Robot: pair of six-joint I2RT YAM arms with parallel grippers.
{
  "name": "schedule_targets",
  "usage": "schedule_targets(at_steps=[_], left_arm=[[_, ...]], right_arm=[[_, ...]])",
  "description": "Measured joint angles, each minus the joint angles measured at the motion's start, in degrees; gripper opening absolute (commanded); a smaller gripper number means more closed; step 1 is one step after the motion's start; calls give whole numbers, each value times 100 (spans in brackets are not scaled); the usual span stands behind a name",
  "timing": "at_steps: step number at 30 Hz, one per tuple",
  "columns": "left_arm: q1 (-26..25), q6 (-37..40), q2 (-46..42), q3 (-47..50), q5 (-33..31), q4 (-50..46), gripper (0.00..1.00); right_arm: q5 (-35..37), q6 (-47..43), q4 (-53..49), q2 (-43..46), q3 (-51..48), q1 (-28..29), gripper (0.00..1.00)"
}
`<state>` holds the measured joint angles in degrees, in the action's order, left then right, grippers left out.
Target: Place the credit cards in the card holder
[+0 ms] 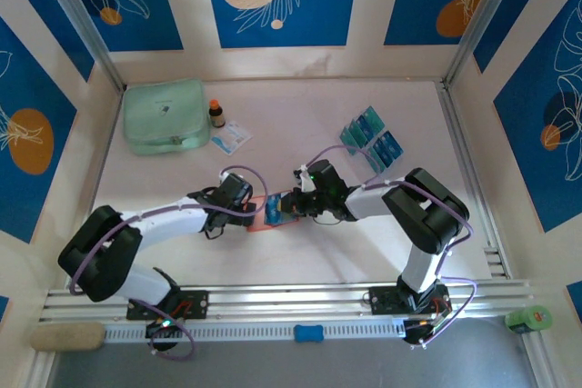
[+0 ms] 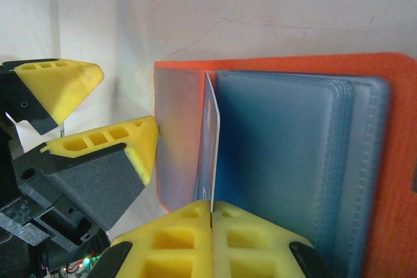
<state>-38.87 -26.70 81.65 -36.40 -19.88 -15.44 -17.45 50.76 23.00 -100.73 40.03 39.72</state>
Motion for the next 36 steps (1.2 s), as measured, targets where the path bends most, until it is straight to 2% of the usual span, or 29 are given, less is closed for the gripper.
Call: schedule_targets(at_steps=[12, 34, 36], left_arm=[[4, -2, 42, 0, 31, 22, 100], [15, 0, 94, 0, 35, 114, 100], [15, -2, 94, -2, 35, 114, 100]], right_arm=[[-37, -48, -570, -50, 293, 0, 0], [-367, -173, -1012, -452, 756, 2, 0], [-402, -234, -1119, -494, 852, 2, 7]])
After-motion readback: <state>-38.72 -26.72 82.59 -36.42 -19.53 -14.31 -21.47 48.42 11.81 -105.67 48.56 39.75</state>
